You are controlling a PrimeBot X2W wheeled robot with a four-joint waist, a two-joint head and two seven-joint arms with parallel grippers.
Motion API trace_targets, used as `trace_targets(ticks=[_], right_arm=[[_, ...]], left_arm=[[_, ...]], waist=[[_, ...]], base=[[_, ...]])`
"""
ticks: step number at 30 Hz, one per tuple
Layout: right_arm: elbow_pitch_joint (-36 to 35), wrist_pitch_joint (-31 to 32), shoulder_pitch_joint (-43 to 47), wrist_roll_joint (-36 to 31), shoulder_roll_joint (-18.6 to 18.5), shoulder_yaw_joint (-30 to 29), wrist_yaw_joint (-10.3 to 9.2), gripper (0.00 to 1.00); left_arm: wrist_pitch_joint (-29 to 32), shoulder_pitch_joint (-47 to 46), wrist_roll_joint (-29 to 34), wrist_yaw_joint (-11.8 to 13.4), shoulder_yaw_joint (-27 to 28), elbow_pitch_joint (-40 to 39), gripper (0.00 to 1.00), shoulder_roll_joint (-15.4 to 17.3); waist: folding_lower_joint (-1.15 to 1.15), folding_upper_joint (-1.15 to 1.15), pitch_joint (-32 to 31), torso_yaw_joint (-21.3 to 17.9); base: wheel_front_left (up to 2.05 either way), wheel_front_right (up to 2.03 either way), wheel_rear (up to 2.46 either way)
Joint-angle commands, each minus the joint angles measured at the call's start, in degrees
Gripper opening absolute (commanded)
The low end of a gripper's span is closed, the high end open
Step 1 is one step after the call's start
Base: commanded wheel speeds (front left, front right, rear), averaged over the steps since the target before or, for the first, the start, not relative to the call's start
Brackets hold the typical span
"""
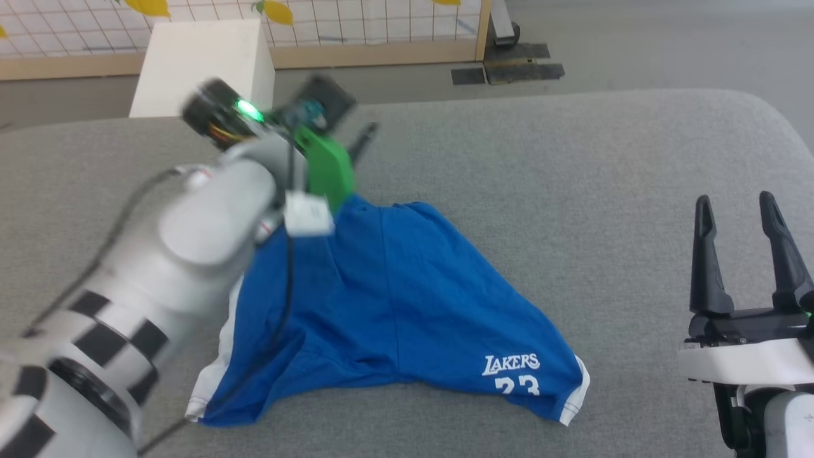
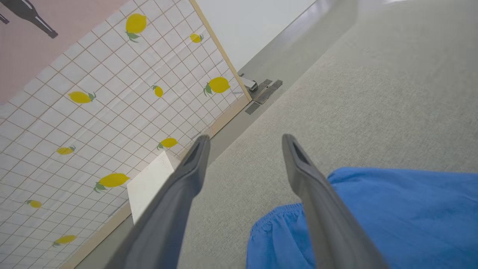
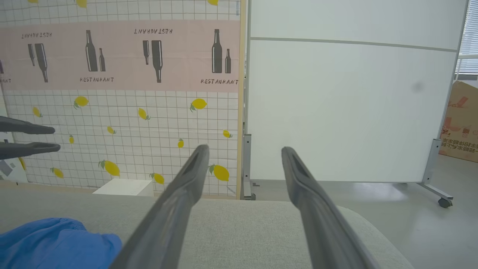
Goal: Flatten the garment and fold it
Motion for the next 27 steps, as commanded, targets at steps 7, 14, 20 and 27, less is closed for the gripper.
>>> trace_targets(ticks=[7,14,20,27], right_arm=[[-0.4,-0.3,-3.9,1.7,0.0,0.6,-0.09,1.00],[-0.8,-0.3,-6.8,2.8,0.0,0.8,-0.09,1.00],[-1.2,-0.3,-8.8,3.7,0.0,1.7,-0.09,1.00],[-1.2,-0.3,-9.7,4.1,0.0,1.5,-0.09,1.00]], left_arm=[[25.6,-6.6,-13.1,-1.0,-7.2,-0.8,1.00,5.5],[40.6,-9.8,-16.8,-1.0,-8.8,-8.1,1.00,10.8],[46.0,-8.9,-14.6,-1.0,-8.9,-9.1,1.00,12.2],[50.1,-5.1,-14.3,-1.0,-8.9,-10.0,0.35,13.4]], waist=[[0.00,0.00,8.6,-5.6],[0.00,0.00,13.9,-8.7],[0.00,0.00,17.5,-10.9],[0.00,0.00,19.1,-11.6]], base=[[0.00,0.00,0.00],[0.00,0.00,0.00],[0.00,0.00,0.00],[0.00,0.00,0.00]])
